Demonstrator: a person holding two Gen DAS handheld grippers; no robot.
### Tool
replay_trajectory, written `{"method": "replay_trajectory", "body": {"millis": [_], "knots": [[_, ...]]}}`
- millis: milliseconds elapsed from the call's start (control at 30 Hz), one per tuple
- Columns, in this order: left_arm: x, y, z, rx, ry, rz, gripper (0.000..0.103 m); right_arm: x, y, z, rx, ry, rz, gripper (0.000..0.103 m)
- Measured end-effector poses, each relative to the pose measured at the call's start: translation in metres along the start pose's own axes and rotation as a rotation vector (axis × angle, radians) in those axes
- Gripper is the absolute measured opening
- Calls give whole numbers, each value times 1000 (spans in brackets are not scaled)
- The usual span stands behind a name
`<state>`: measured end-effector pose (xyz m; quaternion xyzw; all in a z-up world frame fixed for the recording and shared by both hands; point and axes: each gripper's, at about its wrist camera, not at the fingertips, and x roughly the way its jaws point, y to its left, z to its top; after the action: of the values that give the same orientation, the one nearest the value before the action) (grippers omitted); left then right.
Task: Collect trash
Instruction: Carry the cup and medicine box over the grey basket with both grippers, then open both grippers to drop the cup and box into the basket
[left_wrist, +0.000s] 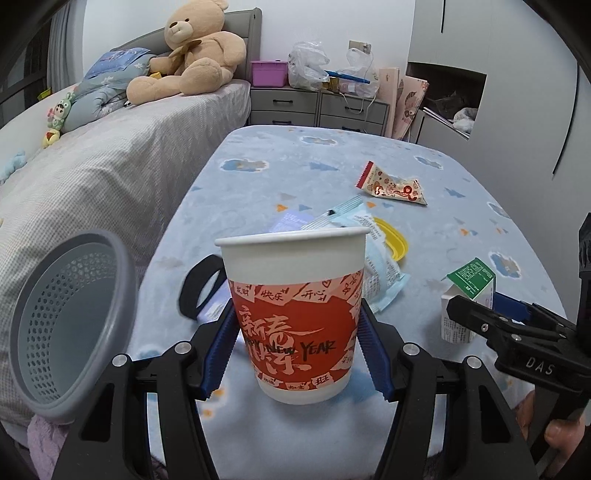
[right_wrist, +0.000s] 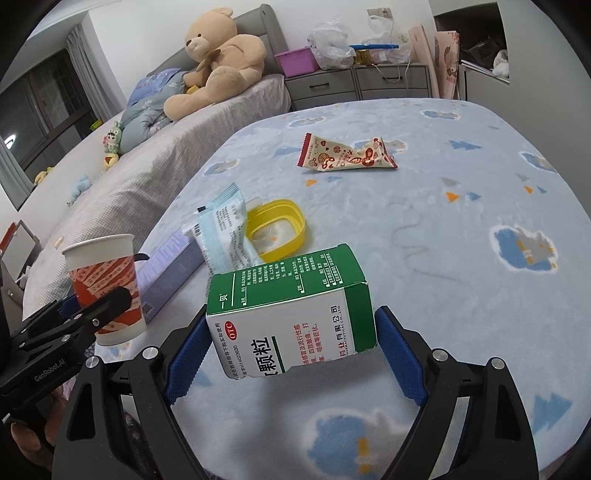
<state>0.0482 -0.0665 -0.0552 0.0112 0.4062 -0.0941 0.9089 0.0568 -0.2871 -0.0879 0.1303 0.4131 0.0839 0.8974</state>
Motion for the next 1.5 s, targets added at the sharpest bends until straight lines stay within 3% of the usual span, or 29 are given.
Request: {"method": "replay_trajectory", "body": {"millis": [267, 700, 1033, 1500], "knots": [[-26, 60, -14, -69, -23, 41, 60, -3, 47, -11, -26, 16, 33, 84], [-55, 187, -21, -186, -38, 204, 60, 31, 189, 4, -204, 41, 215, 84], [-53, 253, -25, -251, -24, 288, 60, 73, 279, 16, -321, 95, 324, 84], [-29, 295, -29, -292, 26, 298, 60, 114, 320, 15, -384, 161, 326, 85]]}}
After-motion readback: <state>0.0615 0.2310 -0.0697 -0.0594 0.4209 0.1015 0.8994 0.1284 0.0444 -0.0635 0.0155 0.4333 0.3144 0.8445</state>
